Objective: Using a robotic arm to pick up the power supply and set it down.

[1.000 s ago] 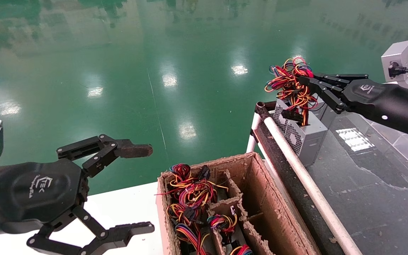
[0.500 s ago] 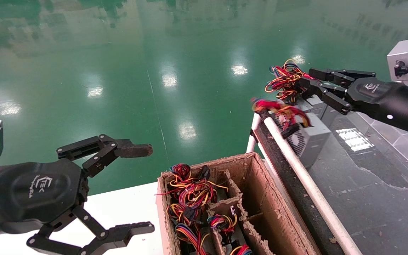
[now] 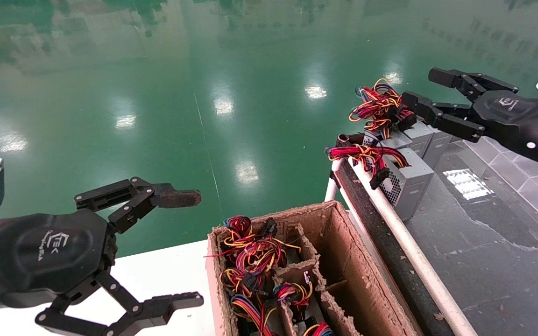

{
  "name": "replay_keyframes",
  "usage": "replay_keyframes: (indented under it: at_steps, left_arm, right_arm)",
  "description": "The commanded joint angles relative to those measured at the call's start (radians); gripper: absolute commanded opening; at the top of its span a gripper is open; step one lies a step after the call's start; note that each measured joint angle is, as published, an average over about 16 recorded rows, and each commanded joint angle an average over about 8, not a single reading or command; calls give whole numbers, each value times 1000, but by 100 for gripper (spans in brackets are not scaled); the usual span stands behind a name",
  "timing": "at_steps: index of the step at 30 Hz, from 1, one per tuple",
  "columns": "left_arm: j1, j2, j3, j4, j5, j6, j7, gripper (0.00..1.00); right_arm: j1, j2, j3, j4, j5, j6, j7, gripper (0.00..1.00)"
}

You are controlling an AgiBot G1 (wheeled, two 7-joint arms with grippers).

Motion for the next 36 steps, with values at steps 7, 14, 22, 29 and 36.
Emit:
replay_keyframes:
  at_steps: [7, 14, 22, 29, 36]
  left_arm:
    - [0, 0, 1, 0, 0, 0, 0, 100]
    - [0, 0, 1, 0, -1, 0, 0, 100]
    - [0, 0, 1, 0, -1, 0, 1, 100]
    - [-1, -1, 2, 0, -1, 0, 1, 100]
    - [-1, -1, 2, 0, -1, -1, 1, 100]
  right_arm:
    - [-81, 34, 27, 169, 23, -6, 74, 100]
    - [-151, 63, 50, 316, 43, -10, 139, 100]
    - [-233, 97, 77, 486, 66, -16, 214, 100]
    - [-303, 126, 101, 634, 86, -21, 279, 100]
    - [-374, 156, 125, 783, 106, -26, 345, 100]
